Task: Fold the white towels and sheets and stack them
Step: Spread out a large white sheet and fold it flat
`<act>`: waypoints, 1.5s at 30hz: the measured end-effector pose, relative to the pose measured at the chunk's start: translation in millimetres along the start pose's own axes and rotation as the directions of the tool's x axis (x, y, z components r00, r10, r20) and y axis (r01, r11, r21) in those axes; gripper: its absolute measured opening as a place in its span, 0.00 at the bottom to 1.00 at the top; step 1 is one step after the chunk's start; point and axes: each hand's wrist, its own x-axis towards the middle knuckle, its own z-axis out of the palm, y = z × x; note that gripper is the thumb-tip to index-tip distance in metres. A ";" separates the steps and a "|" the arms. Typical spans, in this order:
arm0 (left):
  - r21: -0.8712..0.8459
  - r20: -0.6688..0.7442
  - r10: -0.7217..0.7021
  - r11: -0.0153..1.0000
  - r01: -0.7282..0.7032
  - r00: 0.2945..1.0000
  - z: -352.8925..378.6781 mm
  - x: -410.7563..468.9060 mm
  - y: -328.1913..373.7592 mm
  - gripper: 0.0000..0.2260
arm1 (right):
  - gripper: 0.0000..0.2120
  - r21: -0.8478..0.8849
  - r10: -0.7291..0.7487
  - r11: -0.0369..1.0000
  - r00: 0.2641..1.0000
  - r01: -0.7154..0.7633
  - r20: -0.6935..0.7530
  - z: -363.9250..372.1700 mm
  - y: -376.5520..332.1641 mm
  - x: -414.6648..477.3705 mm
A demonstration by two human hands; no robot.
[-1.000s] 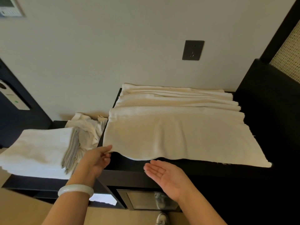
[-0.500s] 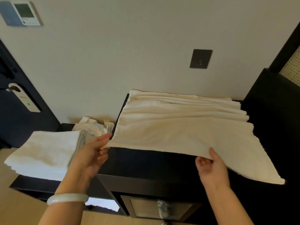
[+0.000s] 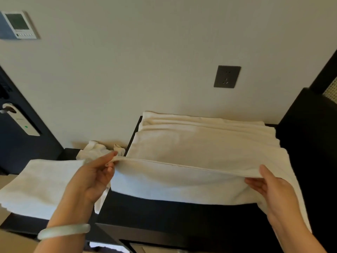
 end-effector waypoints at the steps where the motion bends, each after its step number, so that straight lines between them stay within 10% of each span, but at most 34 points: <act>1: -0.008 -0.012 -0.015 1.000 0.015 1.000 3.0 10.2 -3.1 0.13 | 0.16 -0.001 0.001 1.000 1.000 -0.001 0.005 1.9 2.4 14.3; 16: -0.011 -0.155 0.058 0.998 -0.060 0.986 61.7 171.7 -16.6 0.03 | 0.12 -0.146 0.059 0.989 0.984 -0.035 0.167 73.9 -1.3 188.1; 21: 0.382 -0.014 0.046 0.924 -0.037 0.999 54.2 197.3 -45.8 0.15 | 0.12 -0.355 0.053 0.934 0.969 0.037 0.241 88.3 28.1 222.3; 24: 0.707 0.123 0.179 0.675 -0.213 0.976 49.1 201.1 -55.3 0.27 | 0.07 -0.599 -0.198 0.701 0.913 0.386 0.357 101.9 29.3 226.6; 28: 0.842 0.510 0.137 -0.283 -0.460 0.849 43.3 214.0 -74.7 0.33 | 0.22 -0.670 -0.263 0.175 0.690 0.722 0.675 128.3 47.7 217.7; 30: 0.742 0.485 0.039 -0.548 -0.387 0.874 39.0 215.6 -85.1 0.29 | 0.27 -0.683 -0.166 0.001 0.673 0.731 0.720 131.6 66.3 213.4; 45: 0.754 0.485 0.097 -0.550 -0.359 0.869 -19.4 119.9 -121.2 0.28 | 0.33 -0.666 -0.109 -0.062 0.658 0.743 0.745 73.1 92.9 122.7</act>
